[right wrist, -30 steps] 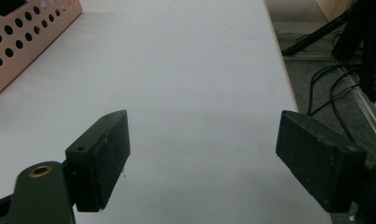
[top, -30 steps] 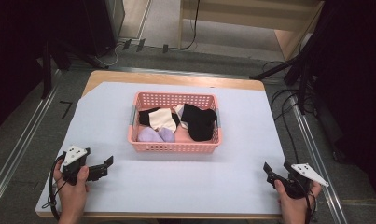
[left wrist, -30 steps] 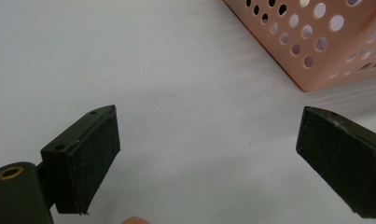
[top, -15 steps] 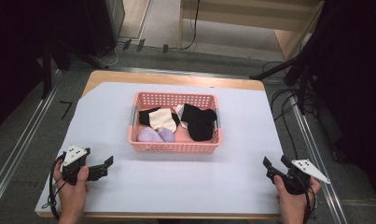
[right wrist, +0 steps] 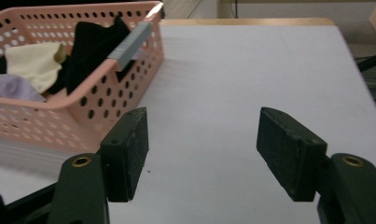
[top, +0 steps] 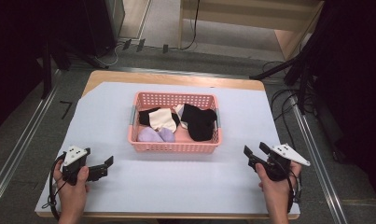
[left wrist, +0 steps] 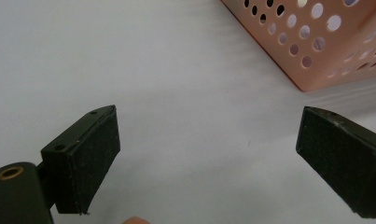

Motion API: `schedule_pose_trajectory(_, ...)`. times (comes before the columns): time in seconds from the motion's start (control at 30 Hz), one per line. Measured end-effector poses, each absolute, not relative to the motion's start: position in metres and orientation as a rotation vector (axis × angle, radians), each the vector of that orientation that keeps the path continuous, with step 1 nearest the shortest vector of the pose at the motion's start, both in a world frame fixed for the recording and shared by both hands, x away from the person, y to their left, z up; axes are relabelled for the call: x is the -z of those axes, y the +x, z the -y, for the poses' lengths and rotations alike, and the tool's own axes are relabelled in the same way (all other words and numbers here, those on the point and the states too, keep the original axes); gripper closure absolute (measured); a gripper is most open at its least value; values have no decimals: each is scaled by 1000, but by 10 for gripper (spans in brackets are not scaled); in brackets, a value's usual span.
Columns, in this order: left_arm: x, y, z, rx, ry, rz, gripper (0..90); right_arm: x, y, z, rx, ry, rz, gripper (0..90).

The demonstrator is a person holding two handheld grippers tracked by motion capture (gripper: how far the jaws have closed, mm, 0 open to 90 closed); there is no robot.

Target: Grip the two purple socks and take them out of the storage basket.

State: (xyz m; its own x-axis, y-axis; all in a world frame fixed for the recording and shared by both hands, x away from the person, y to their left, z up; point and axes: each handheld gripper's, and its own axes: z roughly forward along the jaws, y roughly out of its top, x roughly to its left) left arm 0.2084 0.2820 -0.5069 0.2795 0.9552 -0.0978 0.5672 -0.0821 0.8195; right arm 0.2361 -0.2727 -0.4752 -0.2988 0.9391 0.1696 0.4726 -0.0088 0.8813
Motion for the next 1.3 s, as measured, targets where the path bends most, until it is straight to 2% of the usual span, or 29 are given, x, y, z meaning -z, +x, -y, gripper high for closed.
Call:
schedule_pose_trajectory(1.17,507,208,-283,-610,1756,-1384,72,445,281,149,-1161,1362,-1886,292)
schedule_pose_trajectory(1.3,507,208,-282,-608,1754,-1386,72,443,287,131,-1186,1334,-1925,375)
